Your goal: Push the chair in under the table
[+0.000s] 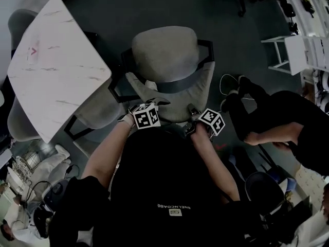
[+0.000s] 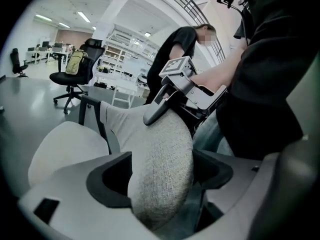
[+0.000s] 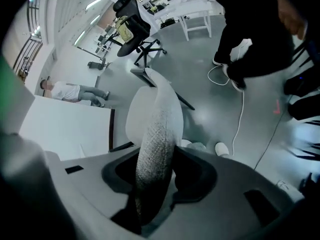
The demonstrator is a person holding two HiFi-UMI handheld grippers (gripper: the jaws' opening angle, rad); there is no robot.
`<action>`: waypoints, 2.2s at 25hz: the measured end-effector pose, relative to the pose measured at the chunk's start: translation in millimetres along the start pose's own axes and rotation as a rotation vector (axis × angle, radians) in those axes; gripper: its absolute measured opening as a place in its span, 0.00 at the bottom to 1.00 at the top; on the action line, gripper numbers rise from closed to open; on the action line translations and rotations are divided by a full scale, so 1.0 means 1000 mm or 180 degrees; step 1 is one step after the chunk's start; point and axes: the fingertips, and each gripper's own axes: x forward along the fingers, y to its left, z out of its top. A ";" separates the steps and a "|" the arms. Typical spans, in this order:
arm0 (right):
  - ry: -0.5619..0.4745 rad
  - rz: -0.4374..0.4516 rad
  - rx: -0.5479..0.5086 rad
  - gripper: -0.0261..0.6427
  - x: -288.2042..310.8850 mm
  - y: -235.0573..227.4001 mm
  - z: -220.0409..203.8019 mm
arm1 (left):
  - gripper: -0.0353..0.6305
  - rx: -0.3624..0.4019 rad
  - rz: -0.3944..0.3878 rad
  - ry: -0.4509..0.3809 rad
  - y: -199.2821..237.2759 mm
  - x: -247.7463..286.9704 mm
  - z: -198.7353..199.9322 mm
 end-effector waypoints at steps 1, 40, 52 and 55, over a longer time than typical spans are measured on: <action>-0.0050 0.0010 0.0018 0.29 0.002 0.003 0.005 | 0.61 -0.0026 0.0044 -0.0040 0.005 0.000 0.002; 0.0169 -0.0616 -0.1579 0.24 0.060 0.128 0.115 | 0.43 -0.0207 0.0363 -0.0566 0.123 -0.039 0.062; 0.0364 -0.0660 -0.2207 0.24 0.082 0.175 0.142 | 0.41 -0.0464 0.0666 -0.0814 0.160 -0.054 0.078; 0.0419 -0.0650 -0.2375 0.24 0.089 0.187 0.149 | 0.40 -0.0548 0.0744 -0.0869 0.170 -0.056 0.082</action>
